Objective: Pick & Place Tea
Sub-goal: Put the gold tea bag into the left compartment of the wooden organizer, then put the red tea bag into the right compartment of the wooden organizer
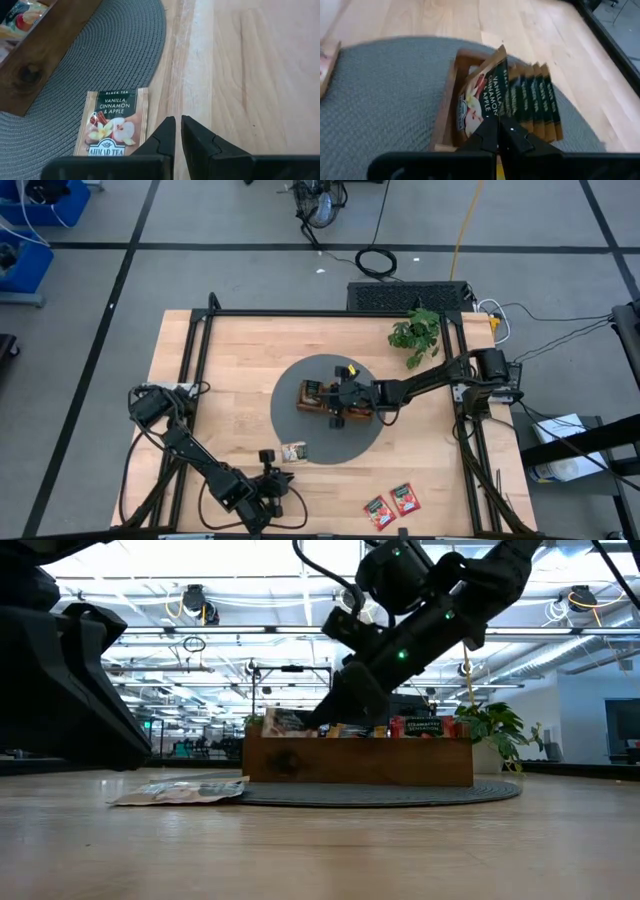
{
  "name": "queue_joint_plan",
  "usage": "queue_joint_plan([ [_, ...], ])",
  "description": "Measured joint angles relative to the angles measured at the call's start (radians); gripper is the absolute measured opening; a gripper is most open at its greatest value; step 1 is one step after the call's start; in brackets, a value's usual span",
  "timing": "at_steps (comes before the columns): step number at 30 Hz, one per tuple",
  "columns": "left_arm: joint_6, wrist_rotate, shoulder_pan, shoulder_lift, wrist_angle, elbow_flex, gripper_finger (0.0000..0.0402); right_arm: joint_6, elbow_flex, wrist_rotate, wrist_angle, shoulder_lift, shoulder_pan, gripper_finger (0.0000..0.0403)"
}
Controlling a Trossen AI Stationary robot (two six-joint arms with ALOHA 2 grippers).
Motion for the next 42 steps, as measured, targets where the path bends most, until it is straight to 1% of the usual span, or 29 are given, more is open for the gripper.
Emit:
queue_joint_plan([
  [5, -0.006, 0.000, 0.000, 0.000, -0.003, 0.001, 0.0037, -0.011, 0.000, 0.000, -0.002, -0.001, -0.001, 0.0001],
  [8, -0.006, 0.000, 0.000, 0.000, -0.003, 0.001, 0.0037, -0.034, 0.000, 0.001, 0.000, -0.001, 0.005, 0.0013],
  [11, -0.006, 0.000, 0.000, 0.000, -0.003, 0.001, 0.0037, -0.023, 0.000, 0.002, 0.000, -0.001, 0.009, 0.0041],
  [16, -0.006, 0.000, 0.000, 0.000, -0.003, 0.001, 0.0037, -0.006, 0.000, 0.014, 0.000, -0.003, 0.009, 0.0104],
  [22, -0.008, 0.000, -0.001, 0.000, -0.004, 0.001, 0.0037, -0.028, 0.000, 0.156, -0.007, -0.019, 0.040, 0.0163],
  [26, -0.009, 0.000, -0.001, 0.000, -0.005, 0.001, 0.0037, -0.033, 0.000, 0.243, -0.008, -0.063, 0.066, 0.0183],
  [28, -0.009, 0.000, -0.001, 0.000, -0.005, 0.001, 0.0037, -0.032, 0.000, 0.264, -0.054, -0.112, 0.088, 0.0186],
  [31, -0.008, 0.000, -0.006, 0.000, -0.005, 0.001, 0.0037, -0.008, 0.000, 0.266, -0.168, -0.213, 0.139, 0.0177],
  [34, -0.005, 0.000, -0.011, 0.000, -0.004, 0.001, 0.0037, 0.007, 0.000, 0.265, -0.294, -0.329, 0.212, 0.0150],
  [37, 0.006, 0.000, -0.011, 0.000, 0.003, 0.001, 0.0037, 0.036, 0.000, 0.264, -0.434, -0.446, 0.310, 0.0105],
  [41, 0.039, 0.002, -0.006, 0.000, 0.074, 0.001, 0.0037, 0.196, -0.018, 0.263, -0.595, -0.561, 0.447, 0.0023],
  [42, 0.066, 0.012, -0.003, 0.000, 0.106, 0.001, 0.0037, 0.232, -0.033, 0.263, -0.618, -0.577, 0.482, 0.0012],
])
